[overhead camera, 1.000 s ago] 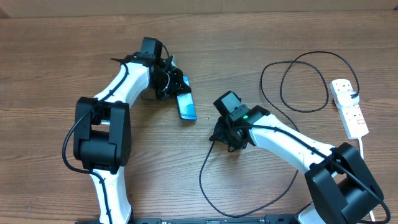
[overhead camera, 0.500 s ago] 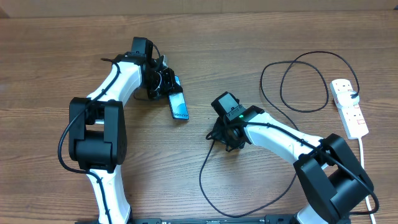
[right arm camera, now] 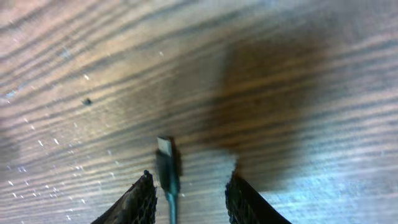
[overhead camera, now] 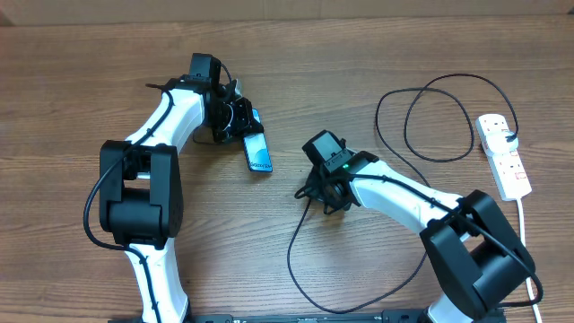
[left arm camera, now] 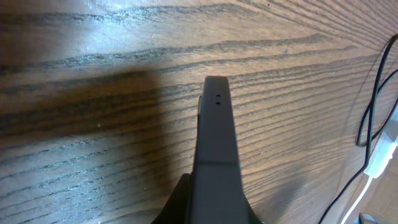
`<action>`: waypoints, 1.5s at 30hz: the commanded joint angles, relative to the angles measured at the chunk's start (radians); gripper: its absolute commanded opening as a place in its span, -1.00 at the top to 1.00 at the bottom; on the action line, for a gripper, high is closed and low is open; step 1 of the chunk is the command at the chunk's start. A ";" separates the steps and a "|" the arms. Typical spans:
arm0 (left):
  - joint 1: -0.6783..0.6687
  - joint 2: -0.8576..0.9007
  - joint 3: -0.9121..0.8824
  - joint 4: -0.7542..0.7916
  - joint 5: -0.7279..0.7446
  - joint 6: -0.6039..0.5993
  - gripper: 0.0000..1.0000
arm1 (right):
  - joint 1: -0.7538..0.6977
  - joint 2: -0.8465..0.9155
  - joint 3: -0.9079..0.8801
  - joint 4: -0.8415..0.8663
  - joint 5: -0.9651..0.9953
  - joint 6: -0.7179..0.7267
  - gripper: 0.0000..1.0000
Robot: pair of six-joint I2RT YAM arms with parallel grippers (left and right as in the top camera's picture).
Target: Plug charger to phone and switch on socket
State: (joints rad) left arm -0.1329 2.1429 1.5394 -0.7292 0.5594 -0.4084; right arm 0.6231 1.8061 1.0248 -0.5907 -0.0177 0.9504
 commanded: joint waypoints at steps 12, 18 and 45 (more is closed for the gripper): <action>0.002 -0.005 -0.005 0.000 0.013 0.039 0.91 | 0.037 0.051 -0.002 0.044 0.060 0.007 0.58; 0.002 -0.005 -0.005 -0.007 0.013 0.050 0.91 | 0.037 0.051 -0.002 0.040 0.057 0.008 0.77; 0.002 -0.005 -0.005 -0.007 0.010 0.050 0.91 | 0.038 0.051 -0.002 0.003 0.016 0.045 0.62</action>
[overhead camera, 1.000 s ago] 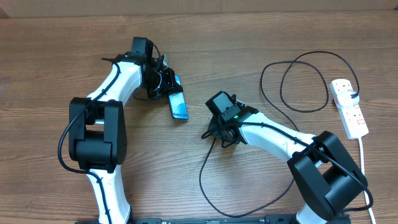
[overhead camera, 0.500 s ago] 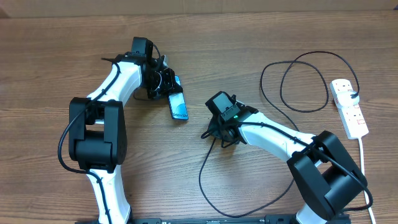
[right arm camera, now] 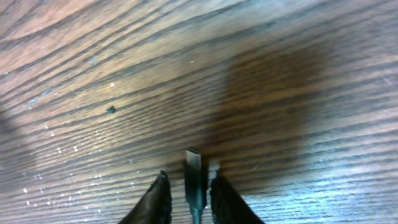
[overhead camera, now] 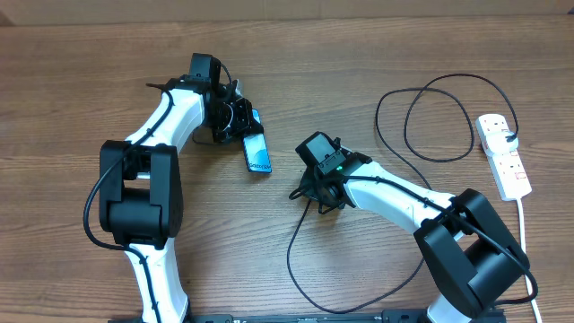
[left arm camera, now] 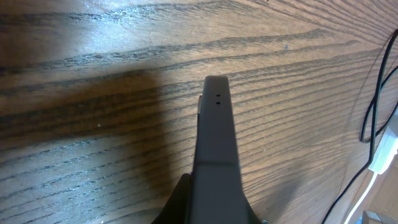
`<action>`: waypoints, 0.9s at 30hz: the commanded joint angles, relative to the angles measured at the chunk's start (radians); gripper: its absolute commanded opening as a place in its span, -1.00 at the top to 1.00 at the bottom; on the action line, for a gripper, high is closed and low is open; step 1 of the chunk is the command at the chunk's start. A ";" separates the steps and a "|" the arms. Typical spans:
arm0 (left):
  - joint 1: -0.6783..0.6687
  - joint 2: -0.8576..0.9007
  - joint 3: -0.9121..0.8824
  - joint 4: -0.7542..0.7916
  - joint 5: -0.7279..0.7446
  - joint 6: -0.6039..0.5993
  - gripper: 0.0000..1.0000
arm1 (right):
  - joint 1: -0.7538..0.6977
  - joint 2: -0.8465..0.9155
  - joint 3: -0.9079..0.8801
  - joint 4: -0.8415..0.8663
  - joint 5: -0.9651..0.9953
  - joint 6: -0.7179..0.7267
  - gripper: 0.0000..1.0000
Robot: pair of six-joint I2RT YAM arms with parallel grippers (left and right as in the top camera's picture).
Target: Plug charger to phone and switch on socket
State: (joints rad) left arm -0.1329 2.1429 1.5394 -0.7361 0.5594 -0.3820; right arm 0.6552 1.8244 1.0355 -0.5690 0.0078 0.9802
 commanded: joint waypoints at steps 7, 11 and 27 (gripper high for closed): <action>0.003 -0.005 -0.005 0.000 0.010 0.024 0.91 | 0.006 0.033 -0.013 -0.019 -0.039 0.015 0.91; 0.004 -0.005 -0.005 0.000 0.009 0.032 0.92 | 0.006 0.033 -0.013 -0.020 -0.040 0.015 0.92; 0.003 -0.005 -0.006 0.001 -0.021 0.050 0.91 | 0.006 0.033 -0.013 0.032 -0.081 -0.040 0.92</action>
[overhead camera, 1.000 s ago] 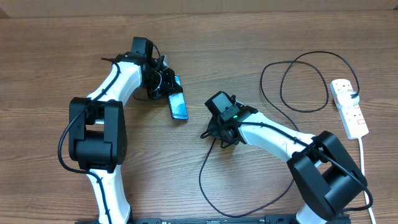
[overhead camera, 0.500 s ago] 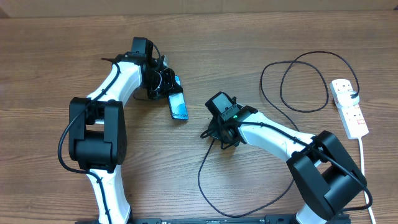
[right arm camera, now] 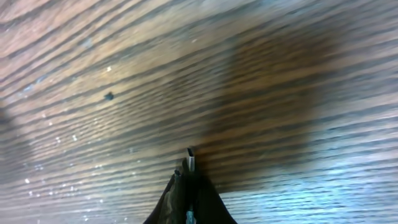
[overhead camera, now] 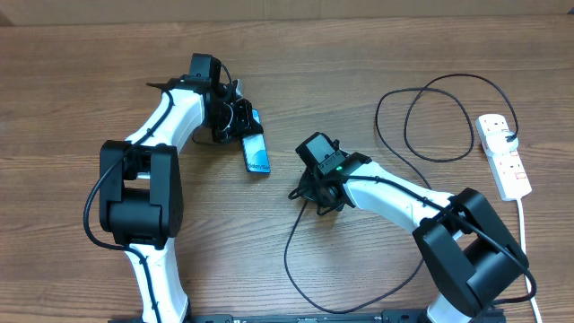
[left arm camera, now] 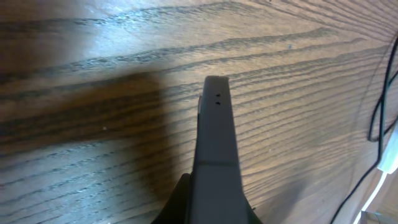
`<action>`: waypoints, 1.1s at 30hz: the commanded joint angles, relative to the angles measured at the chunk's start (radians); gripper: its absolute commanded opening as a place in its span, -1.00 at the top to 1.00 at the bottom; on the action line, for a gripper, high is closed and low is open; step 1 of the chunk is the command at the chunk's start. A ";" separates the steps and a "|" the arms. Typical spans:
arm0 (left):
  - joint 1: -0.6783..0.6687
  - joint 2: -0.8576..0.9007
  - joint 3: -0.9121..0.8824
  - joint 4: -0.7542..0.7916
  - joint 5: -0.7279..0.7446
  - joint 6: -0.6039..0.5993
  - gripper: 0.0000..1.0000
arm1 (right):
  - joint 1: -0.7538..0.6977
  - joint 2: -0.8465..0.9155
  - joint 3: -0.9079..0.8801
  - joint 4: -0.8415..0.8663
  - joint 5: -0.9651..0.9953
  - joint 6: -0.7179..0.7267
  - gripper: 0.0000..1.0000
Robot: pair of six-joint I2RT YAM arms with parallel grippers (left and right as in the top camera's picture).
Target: Plug charger to phone and switch on socket
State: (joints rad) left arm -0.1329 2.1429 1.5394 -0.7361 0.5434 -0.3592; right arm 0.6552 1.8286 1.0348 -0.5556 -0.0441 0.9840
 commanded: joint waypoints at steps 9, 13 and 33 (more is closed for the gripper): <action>0.022 -0.005 -0.006 -0.071 -0.022 0.037 0.91 | 0.005 0.026 -0.011 0.056 -0.108 -0.221 0.92; 0.050 -0.005 -0.006 -0.127 0.060 0.038 0.91 | 0.005 -0.017 -0.011 0.037 -0.108 -0.244 0.92; 0.127 -0.006 -0.006 -0.651 1.037 0.905 0.91 | 0.006 -0.381 -0.011 -0.034 -0.783 -0.753 0.92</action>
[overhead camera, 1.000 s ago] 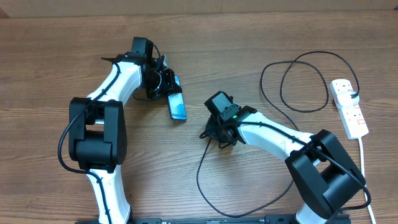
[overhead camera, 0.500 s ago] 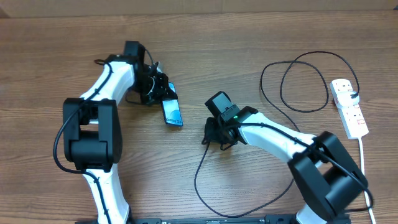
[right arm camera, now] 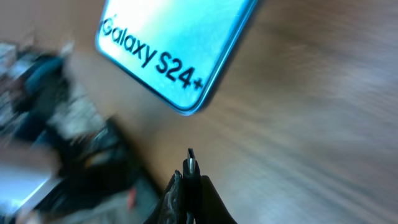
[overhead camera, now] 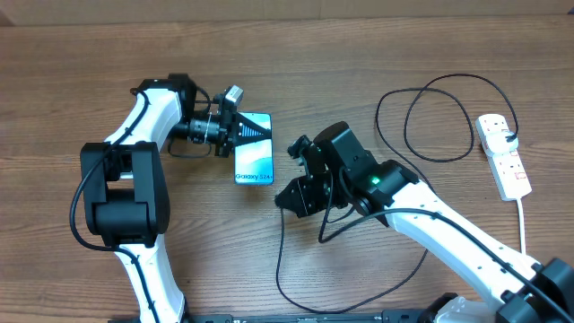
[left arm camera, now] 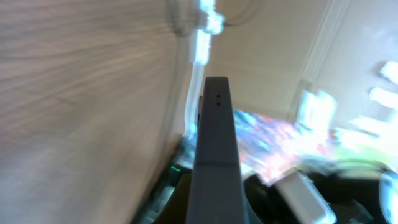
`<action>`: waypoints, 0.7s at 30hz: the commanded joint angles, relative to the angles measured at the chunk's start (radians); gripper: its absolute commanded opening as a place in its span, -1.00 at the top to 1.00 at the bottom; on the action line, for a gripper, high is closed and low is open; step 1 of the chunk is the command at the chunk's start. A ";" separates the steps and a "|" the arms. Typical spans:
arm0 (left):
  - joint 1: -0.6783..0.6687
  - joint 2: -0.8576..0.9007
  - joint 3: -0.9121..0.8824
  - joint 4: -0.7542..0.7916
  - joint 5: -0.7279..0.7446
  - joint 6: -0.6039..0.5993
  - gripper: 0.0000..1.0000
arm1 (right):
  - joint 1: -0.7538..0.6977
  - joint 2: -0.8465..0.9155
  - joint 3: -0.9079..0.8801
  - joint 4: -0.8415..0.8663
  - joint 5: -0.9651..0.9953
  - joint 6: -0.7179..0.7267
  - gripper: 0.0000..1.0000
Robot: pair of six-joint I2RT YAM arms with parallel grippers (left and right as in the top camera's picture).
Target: Plug charger to phone and switch on socket
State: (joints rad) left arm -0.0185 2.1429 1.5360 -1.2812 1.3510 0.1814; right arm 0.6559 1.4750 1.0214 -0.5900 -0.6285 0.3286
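The phone [overhead camera: 254, 151], blue screen reading "Galaxy S24+", is held off the table with its screen facing up, and my left gripper [overhead camera: 231, 131] is shut on its upper end. In the left wrist view only its dark edge [left arm camera: 215, 143] shows, running up from the jaws. My right gripper [overhead camera: 287, 195] is shut on the charger plug [right arm camera: 189, 163], whose metal tip points at the phone [right arm camera: 177, 50] just below its lower end. The black cable [overhead camera: 280, 260] hangs from it. The white socket strip [overhead camera: 502, 154] lies at the far right.
The cable loops [overhead camera: 430, 117] over the wooden table [overhead camera: 377, 45] between my right arm and the socket strip. A white lead [overhead camera: 527, 242] runs from the strip toward the front edge. Both wrist views are blurred.
My left gripper has raised the phone and turned it so its screen faces up. My right gripper, still shut on the plug, is now off the table, to the left, just below the phone.
At first the left gripper held the phone on its edge on the table while the right gripper stood open around the plug lying on the wood. The right jaws then stood narrower, then shut on the plug. Now both phone and plug are held up, close together.
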 commanded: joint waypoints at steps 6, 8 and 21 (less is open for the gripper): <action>0.020 -0.006 -0.003 -0.410 0.230 0.715 0.91 | 0.006 -0.027 0.002 0.031 -0.292 -0.103 0.92; 0.020 -0.007 -0.003 -0.410 0.230 0.713 0.91 | 0.006 -0.027 0.002 0.071 -0.347 -0.102 0.92; 0.017 -0.007 -0.003 -0.409 0.230 0.508 0.91 | 0.006 -0.026 0.002 0.152 -0.326 -0.012 0.92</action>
State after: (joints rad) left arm -0.0055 2.1429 1.5330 -1.6867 1.5227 0.7689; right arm 0.6563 1.4658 1.0214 -0.4446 -0.9817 0.2512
